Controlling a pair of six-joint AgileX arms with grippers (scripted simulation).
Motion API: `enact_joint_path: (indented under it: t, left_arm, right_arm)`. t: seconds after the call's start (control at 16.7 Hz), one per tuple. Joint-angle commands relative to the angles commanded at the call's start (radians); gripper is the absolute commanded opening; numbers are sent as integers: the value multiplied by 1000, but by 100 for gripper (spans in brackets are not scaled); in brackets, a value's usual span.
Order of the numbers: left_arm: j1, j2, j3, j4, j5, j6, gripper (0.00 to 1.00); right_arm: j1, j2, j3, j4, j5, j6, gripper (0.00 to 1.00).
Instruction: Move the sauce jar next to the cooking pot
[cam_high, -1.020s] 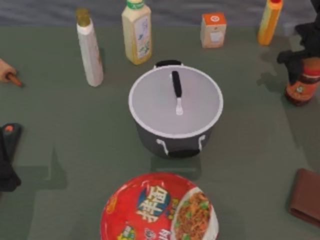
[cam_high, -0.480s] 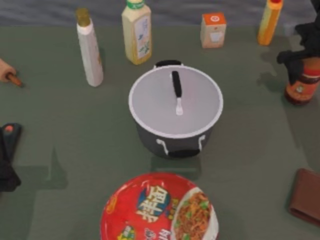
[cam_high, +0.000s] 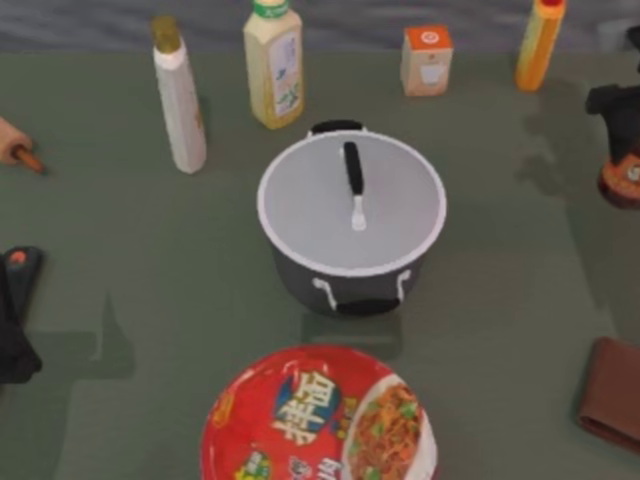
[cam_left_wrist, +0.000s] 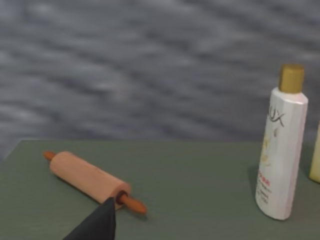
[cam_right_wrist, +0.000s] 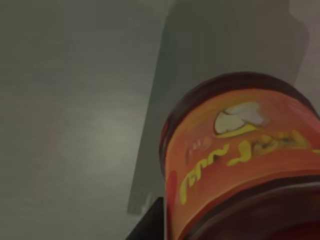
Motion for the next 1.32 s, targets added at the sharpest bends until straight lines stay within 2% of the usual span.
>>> enact_joint_path:
  t: [0.3,0.72,0.9,1.32]
  left_arm:
    - [0,0,0,0,0,0,100]
    - [0,0,0,0,0,0,100]
    - [0,0,0,0,0,0,100]
    - [0,0,0,0,0,0,100]
  right_arm:
    - [8,-196,-201,1,-2,2,0]
    - [12,-195,-207,4,-3,19,0]
    - [63,-166,-204,29,-5,115,0]
    - [222,-89,-211,119,-12,445,0]
